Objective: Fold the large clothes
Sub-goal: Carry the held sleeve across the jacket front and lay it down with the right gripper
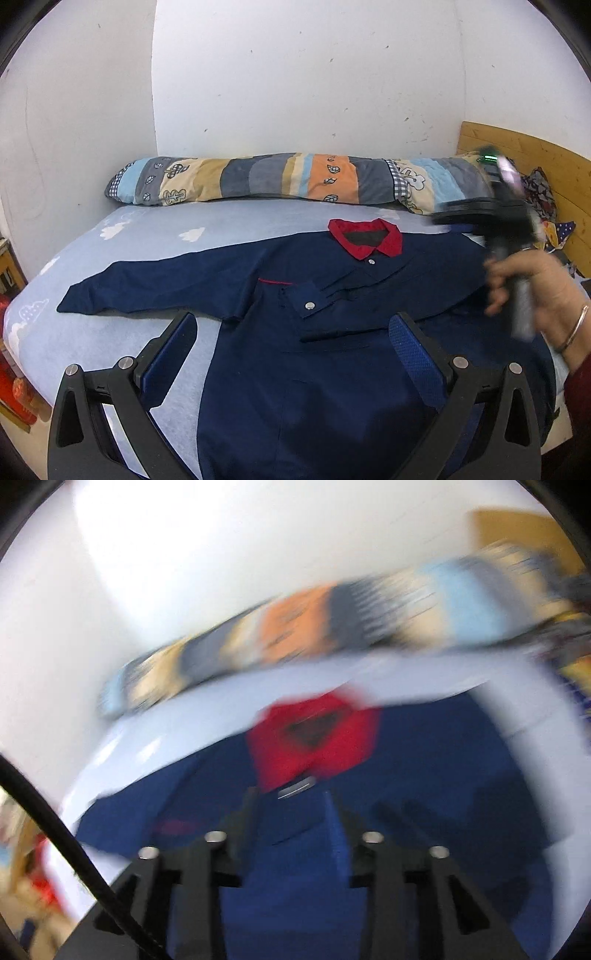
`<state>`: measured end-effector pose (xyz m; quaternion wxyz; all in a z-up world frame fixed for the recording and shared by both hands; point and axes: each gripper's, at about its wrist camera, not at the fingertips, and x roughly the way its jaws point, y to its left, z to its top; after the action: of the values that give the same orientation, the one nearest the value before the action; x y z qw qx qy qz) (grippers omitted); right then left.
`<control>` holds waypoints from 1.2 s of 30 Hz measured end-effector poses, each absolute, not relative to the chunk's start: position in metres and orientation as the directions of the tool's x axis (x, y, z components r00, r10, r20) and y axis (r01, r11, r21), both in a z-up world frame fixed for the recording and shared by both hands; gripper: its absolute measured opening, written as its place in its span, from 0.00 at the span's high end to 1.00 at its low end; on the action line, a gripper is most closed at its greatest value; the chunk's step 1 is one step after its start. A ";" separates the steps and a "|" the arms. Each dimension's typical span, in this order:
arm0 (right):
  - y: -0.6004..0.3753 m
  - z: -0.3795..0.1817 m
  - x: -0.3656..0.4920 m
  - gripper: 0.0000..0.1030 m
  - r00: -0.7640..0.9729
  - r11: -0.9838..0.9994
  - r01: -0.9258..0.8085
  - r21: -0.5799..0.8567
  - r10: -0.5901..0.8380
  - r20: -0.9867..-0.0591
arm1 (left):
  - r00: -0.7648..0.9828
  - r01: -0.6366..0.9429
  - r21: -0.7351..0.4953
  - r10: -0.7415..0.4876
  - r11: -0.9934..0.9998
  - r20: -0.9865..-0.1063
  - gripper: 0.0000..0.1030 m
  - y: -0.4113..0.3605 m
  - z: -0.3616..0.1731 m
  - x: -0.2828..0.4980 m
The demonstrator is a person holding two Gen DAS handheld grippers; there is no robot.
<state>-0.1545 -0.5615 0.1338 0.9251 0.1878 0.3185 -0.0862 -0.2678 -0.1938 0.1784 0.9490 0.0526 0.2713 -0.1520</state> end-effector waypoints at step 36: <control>-0.300 0.079 -0.085 0.96 0.647 0.958 -0.273 0.085 0.248 -0.721 | 0.842 0.106 -0.070 -0.127 0.992 -0.525 0.00 -0.114 0.185 -0.248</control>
<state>-0.0855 -0.2998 0.0794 0.9074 -0.0156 0.3946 0.1436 -0.2485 -0.1141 0.1848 0.9595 -0.0190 0.2746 -0.0606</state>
